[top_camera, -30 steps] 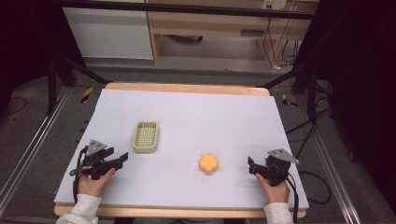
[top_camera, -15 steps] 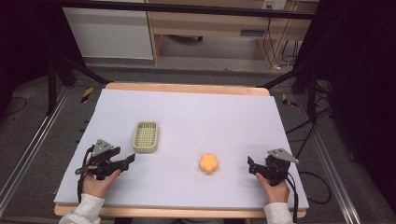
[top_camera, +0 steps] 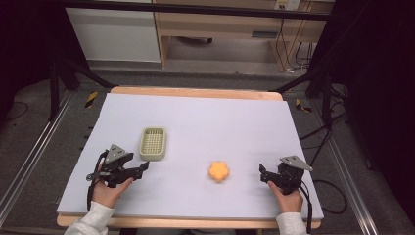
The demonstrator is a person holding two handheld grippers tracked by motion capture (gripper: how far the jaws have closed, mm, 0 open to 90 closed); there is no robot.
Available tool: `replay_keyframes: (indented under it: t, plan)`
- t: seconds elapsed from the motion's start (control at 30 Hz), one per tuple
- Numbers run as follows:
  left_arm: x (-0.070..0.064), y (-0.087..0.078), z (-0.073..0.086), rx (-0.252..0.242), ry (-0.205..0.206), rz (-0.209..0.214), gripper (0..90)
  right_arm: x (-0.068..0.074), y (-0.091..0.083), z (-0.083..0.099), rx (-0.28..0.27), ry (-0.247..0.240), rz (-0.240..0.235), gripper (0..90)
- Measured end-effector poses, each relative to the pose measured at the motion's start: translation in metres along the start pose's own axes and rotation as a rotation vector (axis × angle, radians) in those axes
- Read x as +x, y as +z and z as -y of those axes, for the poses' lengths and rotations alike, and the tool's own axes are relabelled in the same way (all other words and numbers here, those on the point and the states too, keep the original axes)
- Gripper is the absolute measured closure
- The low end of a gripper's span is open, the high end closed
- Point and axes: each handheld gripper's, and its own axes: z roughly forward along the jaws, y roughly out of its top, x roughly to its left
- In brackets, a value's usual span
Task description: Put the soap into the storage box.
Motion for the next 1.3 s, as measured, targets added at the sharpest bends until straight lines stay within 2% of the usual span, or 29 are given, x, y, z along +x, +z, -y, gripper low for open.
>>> replay_keyframes:
  t: [0.1,0.17,0.43,0.7,0.9,1.1,1.3]
  plan:
    - [-0.003,-0.003,-0.005,-0.013,0.009,0.010,28.0,0.000,0.001,0.000,0.002,0.004,0.001,4.0]
    - [-0.004,-0.004,-0.007,-0.005,0.020,0.014,27.9,0.000,0.001,0.000,0.007,0.002,0.001,4.1]
    - [-0.013,0.005,-0.018,0.014,0.049,0.036,27.1,-0.001,0.000,-0.002,-0.004,0.005,0.010,4.1]
    - [-0.032,0.014,-0.037,0.010,0.086,0.066,26.0,0.000,0.001,-0.003,0.002,0.003,0.010,4.3]
    - [-0.051,0.021,-0.050,0.004,0.113,0.105,25.2,-0.001,0.001,-0.003,0.000,0.003,0.014,4.3]
    - [-0.061,0.025,-0.058,0.008,0.127,0.127,25.0,-0.001,0.001,-0.003,0.002,0.001,0.019,4.5]
    - [-0.068,0.028,-0.063,0.004,0.125,0.144,24.8,-0.001,0.001,-0.003,0.000,0.001,0.018,4.5]
